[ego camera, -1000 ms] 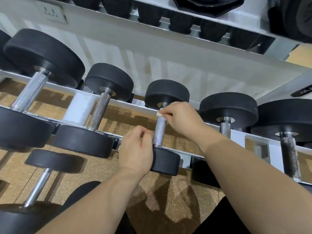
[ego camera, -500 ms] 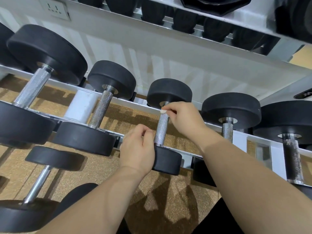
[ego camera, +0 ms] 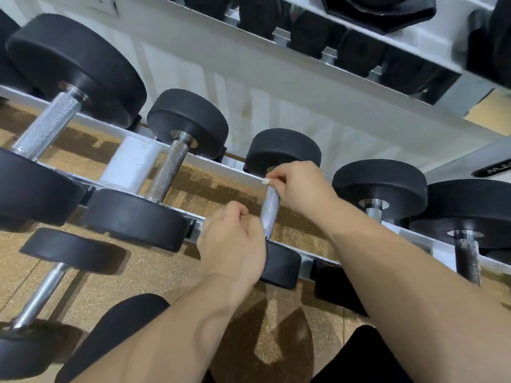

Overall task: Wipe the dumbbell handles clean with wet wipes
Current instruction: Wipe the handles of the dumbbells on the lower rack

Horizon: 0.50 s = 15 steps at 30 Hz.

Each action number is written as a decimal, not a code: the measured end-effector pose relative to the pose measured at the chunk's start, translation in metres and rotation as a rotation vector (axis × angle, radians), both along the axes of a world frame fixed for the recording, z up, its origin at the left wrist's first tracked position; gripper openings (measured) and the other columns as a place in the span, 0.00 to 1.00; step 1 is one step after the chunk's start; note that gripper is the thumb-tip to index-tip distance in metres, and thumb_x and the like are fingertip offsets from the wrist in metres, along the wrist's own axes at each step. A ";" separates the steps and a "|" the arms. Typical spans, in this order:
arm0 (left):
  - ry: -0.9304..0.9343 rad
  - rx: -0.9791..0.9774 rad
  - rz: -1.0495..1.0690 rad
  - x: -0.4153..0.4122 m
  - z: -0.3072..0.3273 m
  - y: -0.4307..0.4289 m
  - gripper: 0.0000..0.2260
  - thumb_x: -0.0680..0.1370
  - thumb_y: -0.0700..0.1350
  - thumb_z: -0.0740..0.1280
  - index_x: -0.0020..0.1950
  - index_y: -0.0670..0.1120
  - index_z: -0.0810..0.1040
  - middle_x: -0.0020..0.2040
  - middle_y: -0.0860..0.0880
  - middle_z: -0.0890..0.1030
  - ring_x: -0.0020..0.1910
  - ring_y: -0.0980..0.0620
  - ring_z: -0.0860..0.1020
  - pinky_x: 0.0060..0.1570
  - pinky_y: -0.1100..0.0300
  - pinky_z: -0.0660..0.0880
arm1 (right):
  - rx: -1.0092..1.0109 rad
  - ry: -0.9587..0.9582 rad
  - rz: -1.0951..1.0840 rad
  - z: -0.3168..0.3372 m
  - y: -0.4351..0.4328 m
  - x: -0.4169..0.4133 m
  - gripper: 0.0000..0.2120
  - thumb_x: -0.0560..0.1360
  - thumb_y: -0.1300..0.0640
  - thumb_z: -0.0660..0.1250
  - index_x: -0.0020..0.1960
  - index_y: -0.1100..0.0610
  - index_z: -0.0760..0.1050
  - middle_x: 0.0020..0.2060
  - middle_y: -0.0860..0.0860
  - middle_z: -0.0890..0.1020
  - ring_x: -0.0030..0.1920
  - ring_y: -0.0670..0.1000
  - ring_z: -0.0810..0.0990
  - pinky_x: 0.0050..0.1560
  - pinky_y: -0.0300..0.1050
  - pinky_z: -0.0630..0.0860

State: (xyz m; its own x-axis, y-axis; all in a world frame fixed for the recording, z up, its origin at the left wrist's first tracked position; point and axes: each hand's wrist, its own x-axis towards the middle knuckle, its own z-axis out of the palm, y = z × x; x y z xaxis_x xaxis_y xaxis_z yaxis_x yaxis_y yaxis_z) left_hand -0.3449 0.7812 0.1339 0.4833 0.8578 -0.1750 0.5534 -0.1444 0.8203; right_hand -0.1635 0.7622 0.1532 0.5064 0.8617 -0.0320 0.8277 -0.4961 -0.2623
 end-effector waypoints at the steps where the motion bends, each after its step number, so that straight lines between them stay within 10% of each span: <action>1: 0.006 0.012 -0.011 -0.001 0.000 0.000 0.07 0.80 0.49 0.59 0.54 0.53 0.75 0.49 0.57 0.73 0.54 0.50 0.71 0.57 0.46 0.71 | -0.028 -0.001 0.023 0.002 -0.001 -0.001 0.09 0.80 0.53 0.66 0.56 0.50 0.84 0.54 0.46 0.85 0.55 0.51 0.80 0.50 0.40 0.71; 7: -0.077 0.053 -0.060 -0.004 -0.006 0.001 0.05 0.80 0.47 0.58 0.53 0.53 0.73 0.52 0.57 0.70 0.56 0.53 0.68 0.53 0.54 0.67 | -0.224 -0.043 0.321 0.007 -0.012 -0.019 0.09 0.79 0.54 0.67 0.56 0.50 0.85 0.48 0.47 0.86 0.49 0.51 0.82 0.49 0.45 0.76; 15: -0.377 -0.057 0.116 -0.017 -0.036 0.000 0.08 0.75 0.51 0.61 0.49 0.52 0.79 0.47 0.59 0.76 0.50 0.60 0.71 0.48 0.66 0.66 | -0.102 -0.265 0.136 -0.004 0.009 -0.004 0.10 0.79 0.56 0.65 0.57 0.52 0.84 0.53 0.48 0.86 0.54 0.54 0.82 0.54 0.50 0.78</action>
